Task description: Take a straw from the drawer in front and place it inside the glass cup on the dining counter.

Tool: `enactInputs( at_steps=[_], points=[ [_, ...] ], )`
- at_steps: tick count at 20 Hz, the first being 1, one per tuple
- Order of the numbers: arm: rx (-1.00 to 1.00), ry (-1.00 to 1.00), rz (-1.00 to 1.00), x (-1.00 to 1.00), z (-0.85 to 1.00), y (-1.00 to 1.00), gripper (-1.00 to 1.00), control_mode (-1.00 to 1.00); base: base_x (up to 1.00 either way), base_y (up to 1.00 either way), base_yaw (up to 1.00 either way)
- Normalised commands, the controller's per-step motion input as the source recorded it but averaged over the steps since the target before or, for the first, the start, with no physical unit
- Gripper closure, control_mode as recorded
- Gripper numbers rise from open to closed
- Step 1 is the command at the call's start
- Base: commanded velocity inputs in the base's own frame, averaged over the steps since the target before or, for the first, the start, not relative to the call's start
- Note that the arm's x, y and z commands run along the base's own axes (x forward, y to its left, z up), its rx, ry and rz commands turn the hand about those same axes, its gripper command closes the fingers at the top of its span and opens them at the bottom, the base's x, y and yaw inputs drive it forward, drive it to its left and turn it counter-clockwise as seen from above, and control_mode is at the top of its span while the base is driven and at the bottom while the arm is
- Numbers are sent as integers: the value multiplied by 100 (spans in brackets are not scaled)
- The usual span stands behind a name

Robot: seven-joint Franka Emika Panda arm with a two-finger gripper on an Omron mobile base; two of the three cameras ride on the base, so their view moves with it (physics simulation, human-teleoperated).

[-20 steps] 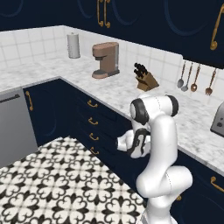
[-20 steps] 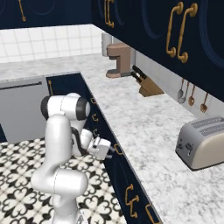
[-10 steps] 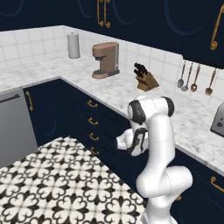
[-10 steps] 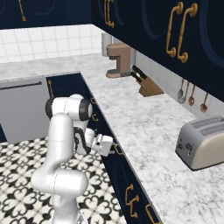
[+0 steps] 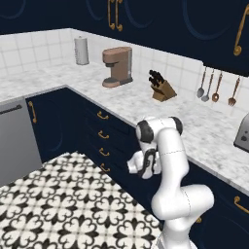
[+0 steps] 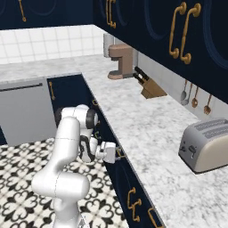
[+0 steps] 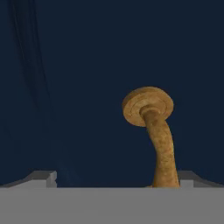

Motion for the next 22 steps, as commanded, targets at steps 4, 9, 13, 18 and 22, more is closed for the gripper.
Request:
enactInputs(
  at_steps=[4,9,13,18,22],
  points=[
    [1,-3,5,9,-2,-52,-100,-100,0,0,0],
    [26,-4,11,-4,13,-98,-100,-100,0,0,0],
    [43,0,16,-8,29,-100,-100,-100,0,0,0],
    [31,6,13,5,0,-95,100,-100,0,0,0],
    [16,22,16,32,-34,-49,100,-100,0,0,0]
  ],
)
